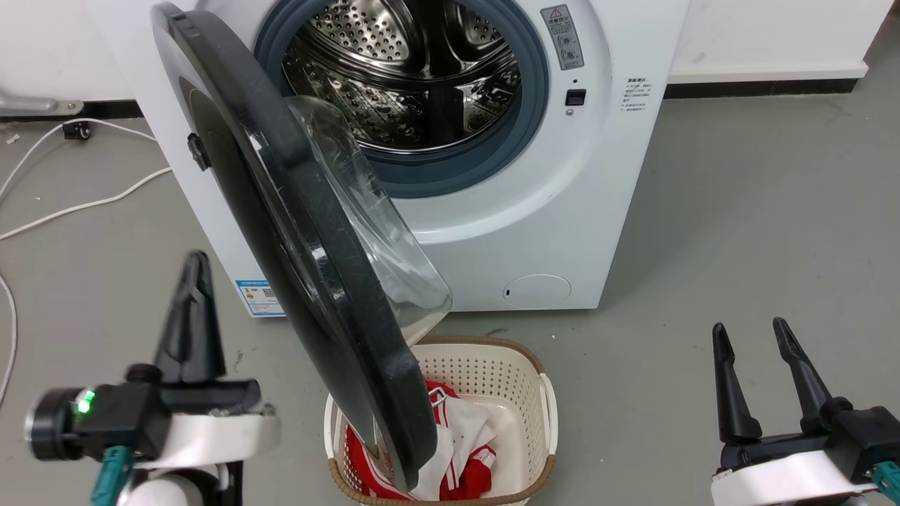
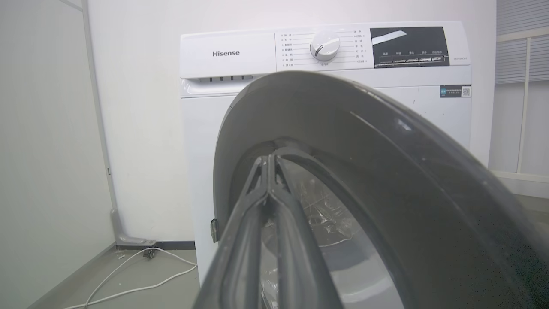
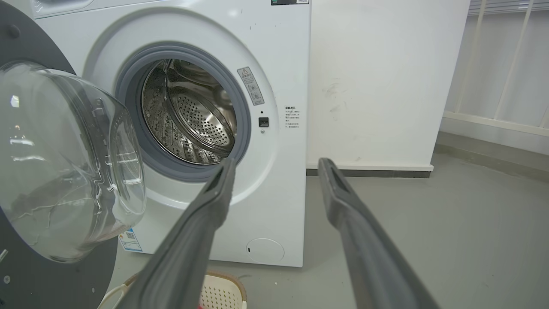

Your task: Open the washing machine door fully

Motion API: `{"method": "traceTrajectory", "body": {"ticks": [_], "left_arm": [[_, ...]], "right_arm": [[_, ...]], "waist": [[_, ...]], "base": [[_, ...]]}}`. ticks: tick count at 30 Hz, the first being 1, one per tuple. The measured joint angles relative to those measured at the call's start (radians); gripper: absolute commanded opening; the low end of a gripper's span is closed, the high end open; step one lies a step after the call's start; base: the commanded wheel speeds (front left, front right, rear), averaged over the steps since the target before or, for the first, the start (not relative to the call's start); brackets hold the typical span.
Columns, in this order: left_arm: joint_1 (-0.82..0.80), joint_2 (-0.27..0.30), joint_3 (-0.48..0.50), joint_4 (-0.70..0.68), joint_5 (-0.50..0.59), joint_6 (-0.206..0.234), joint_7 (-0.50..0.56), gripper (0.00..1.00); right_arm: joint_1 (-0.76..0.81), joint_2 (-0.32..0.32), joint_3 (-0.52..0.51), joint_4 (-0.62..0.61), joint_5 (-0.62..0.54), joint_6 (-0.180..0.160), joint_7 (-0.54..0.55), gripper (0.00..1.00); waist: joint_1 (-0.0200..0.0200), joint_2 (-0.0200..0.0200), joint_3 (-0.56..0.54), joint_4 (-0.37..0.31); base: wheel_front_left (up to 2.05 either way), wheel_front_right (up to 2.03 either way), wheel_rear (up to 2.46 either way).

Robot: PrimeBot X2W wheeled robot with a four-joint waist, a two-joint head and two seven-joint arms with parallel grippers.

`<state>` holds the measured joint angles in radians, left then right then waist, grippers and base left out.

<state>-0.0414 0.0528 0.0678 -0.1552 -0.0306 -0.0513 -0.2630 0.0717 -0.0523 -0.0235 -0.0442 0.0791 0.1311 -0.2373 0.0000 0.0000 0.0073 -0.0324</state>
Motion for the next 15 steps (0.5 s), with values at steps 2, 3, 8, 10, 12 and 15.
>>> {"method": "traceTrajectory", "body": {"ticks": [2,3,8,10,12,15], "left_arm": [[-0.014,0.001,0.006,-0.054,0.001,0.003,0.000,0.00],[-0.020,0.001,0.005,-0.080,0.002,0.005,0.000,0.00],[-0.056,0.001,-0.015,-0.216,0.022,0.009,0.000,0.00],[-0.070,0.000,-0.025,-0.267,0.031,0.015,0.000,0.00],[-0.081,0.001,-0.035,-0.315,0.039,0.016,0.000,0.00],[-0.096,0.006,-0.065,-0.384,0.052,0.009,0.000,0.00]], "right_arm": [[0.000,0.000,-0.001,0.000,0.000,0.000,0.000,1.00],[0.000,0.000,-0.003,0.000,0.001,0.000,-0.001,1.00],[0.000,0.000,-0.003,-0.003,0.007,0.000,-0.004,1.00],[0.000,0.000,-0.003,-0.005,0.009,0.000,-0.004,1.00],[0.000,0.000,-0.003,-0.006,0.009,0.000,-0.004,1.00],[0.000,0.000,-0.003,-0.007,0.010,0.000,-0.005,1.00]], "waist": [[0.0000,0.0000,-0.001,0.001],[0.0000,0.0000,-0.001,0.002],[0.0000,0.0000,-0.002,0.008],[0.0000,0.0000,-0.002,0.008],[0.0000,0.0000,-0.003,0.006],[0.0000,0.0000,-0.005,0.004]], "base": [[0.00,0.00,0.00],[0.00,0.00,0.00],[0.00,0.00,0.00],[0.00,0.00,0.00],[0.00,0.00,0.00],[0.00,0.00,0.00]]}}
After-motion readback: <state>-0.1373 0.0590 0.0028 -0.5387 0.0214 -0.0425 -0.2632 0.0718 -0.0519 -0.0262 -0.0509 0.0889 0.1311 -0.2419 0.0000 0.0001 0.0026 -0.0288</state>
